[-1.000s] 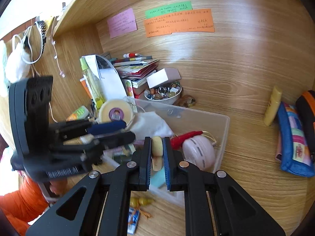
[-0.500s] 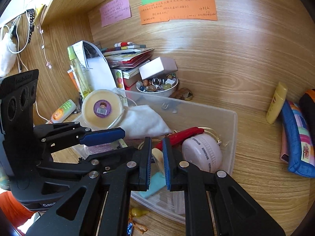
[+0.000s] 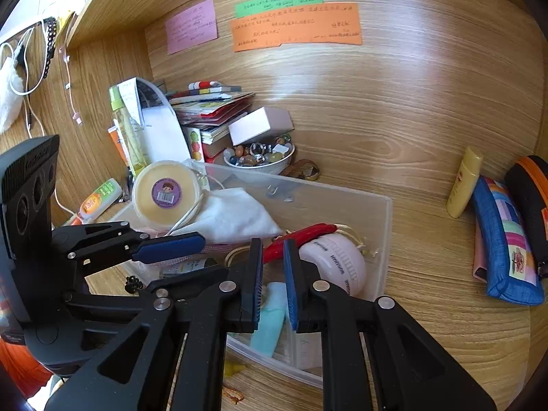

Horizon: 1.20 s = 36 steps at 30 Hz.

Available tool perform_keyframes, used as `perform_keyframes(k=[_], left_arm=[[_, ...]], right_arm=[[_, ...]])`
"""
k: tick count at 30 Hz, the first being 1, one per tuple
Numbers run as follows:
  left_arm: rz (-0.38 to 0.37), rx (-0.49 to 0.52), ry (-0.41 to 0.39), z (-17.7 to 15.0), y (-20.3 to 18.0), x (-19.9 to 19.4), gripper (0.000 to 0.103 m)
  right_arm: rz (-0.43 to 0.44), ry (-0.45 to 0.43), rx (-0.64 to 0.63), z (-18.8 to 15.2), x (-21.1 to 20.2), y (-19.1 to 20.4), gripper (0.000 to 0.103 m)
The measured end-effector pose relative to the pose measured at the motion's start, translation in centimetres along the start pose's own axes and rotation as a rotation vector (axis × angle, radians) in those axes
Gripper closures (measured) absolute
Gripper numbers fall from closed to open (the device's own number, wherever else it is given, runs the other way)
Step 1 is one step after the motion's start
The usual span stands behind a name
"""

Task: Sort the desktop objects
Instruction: 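Lower tile into box and open left tool while right tool drops beige stick, then withdraw both tools from the box toward the remaining desk items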

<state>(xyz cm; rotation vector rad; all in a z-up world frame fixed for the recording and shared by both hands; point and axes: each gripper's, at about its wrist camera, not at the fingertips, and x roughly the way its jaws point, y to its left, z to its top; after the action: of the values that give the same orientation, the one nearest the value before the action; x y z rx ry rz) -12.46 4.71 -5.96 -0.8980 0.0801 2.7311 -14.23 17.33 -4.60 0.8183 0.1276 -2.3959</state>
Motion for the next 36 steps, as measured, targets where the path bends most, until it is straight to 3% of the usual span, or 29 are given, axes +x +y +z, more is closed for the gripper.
perform_keyframes(k=[4,7,9,16,21,36], left_arm=[[0.01,-0.014,-0.014,0.1,0.3,-0.4,0.069],[0.025,-0.015,-0.041,0.2,0.3,-1.0,0.066],[0.041,-0.021,-0.068,0.4,0.4,-1.5,0.047],[0.061,-0.063,-0.15,0.9,1.2,-4.2,0.021],[0.086,-0.101,-0.158,0.5,2.6,-5.9,0.009],[0.209,-0.175,-0.001,-5.9,9.4,-8.6,0.009]], right_arm=[[-0.028,-0.035,0.028,0.1,-0.8,-0.7,0.065],[-0.049,-0.061,0.046,0.3,-1.3,-1.1,0.054],[-0.057,-0.075,0.059,0.4,-1.7,-1.4,0.047],[-0.062,-0.097,0.088,0.4,-2.2,-2.0,0.027],[-0.065,-0.092,0.071,0.3,-2.1,-1.5,0.023],[-0.084,-0.084,-0.027,-1.7,-4.2,1.5,0.02]])
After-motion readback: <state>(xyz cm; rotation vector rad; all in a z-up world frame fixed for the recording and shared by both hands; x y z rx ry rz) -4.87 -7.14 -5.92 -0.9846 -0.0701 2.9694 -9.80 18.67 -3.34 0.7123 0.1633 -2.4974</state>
